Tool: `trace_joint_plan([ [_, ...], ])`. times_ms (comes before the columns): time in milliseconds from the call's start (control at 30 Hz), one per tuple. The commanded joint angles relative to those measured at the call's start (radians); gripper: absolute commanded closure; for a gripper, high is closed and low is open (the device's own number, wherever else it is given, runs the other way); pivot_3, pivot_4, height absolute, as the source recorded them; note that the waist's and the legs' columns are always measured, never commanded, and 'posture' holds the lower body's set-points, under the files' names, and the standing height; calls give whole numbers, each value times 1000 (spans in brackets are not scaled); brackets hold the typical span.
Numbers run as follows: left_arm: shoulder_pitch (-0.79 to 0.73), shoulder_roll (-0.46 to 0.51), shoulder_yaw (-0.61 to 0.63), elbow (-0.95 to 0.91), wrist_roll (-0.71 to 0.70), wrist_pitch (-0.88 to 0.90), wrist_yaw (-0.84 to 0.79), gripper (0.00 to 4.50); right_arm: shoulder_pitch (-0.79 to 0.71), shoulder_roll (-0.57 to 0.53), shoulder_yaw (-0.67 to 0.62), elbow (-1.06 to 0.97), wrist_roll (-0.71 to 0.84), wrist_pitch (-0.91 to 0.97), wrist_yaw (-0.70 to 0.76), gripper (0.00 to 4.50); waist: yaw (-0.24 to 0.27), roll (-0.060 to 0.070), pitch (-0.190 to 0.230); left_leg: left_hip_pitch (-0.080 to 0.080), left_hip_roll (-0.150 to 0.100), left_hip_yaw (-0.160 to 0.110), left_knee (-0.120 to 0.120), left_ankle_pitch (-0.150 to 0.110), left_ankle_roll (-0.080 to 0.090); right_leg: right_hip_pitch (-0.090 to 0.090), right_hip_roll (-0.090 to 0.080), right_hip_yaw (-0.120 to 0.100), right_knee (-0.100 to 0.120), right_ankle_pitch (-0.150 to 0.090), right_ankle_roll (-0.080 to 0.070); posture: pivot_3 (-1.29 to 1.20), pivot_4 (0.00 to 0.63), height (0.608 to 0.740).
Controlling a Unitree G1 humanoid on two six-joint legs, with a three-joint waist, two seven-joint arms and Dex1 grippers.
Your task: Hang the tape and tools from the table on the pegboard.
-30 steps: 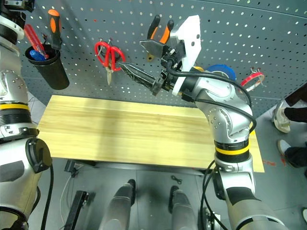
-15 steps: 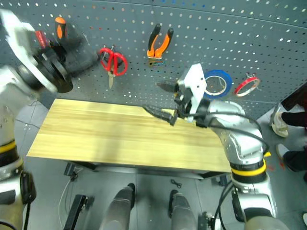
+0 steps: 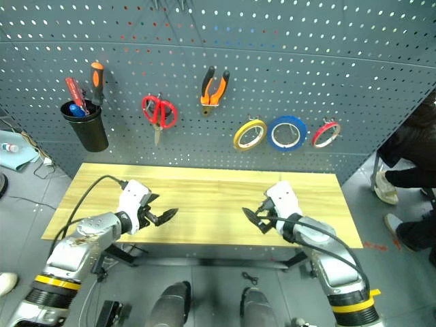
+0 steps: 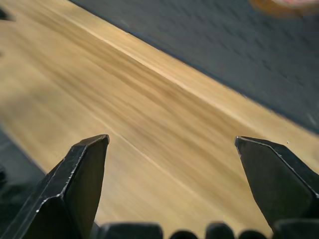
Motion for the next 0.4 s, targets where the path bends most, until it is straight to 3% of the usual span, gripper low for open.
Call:
trace_joint_plan([
  [33,-37,-45,39,94,59,-107,46,52,1,31,-44,37,-35,-58,-61,0,-11,1,-18,0,0,0,0,0,0,0,0,0,0,0,0,27,46,740],
  [400,-85,-135,50,232,110,-180,19,52,-25,80,-82,249,-94,-212,-105,0,-40,9,-89,17,0,0,-7,-2,-1,16,0,0,-3,-3,1,84,0,740],
])
